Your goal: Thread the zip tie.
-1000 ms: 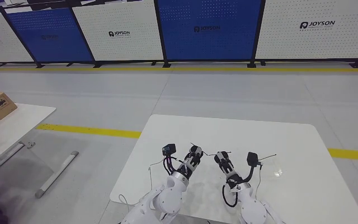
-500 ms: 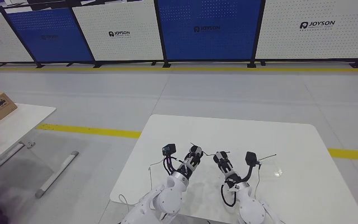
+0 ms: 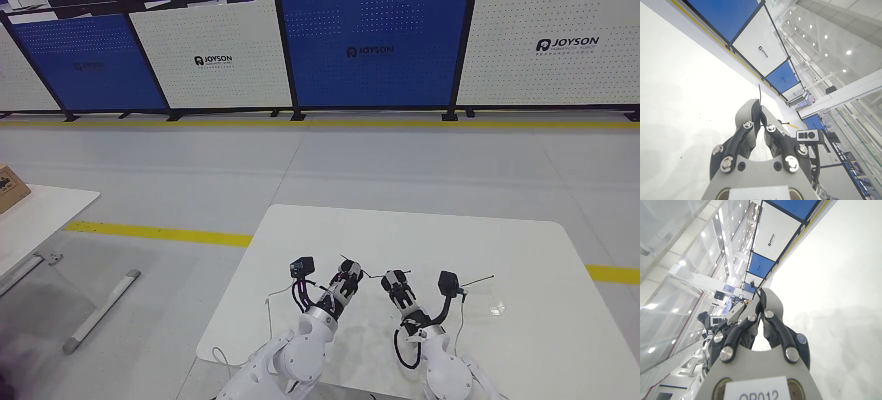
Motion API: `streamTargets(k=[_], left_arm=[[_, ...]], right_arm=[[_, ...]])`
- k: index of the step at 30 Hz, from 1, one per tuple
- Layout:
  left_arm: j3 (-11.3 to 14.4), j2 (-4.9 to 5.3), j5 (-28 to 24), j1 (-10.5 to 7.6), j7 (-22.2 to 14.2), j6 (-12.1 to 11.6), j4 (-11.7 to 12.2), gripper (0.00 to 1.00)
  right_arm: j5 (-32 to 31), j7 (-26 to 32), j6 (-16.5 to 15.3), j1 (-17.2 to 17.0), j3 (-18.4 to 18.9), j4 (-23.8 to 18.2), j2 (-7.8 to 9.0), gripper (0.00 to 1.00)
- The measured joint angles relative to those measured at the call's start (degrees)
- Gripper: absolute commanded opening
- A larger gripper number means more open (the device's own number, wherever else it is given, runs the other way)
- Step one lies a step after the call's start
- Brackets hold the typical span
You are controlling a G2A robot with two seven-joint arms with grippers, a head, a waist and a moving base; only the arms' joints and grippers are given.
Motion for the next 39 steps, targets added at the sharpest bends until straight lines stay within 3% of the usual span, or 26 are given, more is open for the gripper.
streamTargets(k=[19, 31, 39], left_arm=[[0.0, 0.00, 0.0, 0.00, 0.0, 0.0, 0.0, 0.00], [0.0, 0.00, 0.0, 0.00, 0.0, 0.0, 0.0, 0.00], [0.0, 0.00, 0.0, 0.00, 0.0, 0.0, 0.0, 0.00]], right_arm=[[-1.7, -0.6, 1.3, 1.7, -2.0, 2.3, -1.33, 0.00], [1.0, -0.8, 0.0, -1.2, 1.6, 0.3, -1.22, 0.00], [1.9, 1.1, 0.1, -0.6, 1.9, 0.6, -1.64, 0.00]])
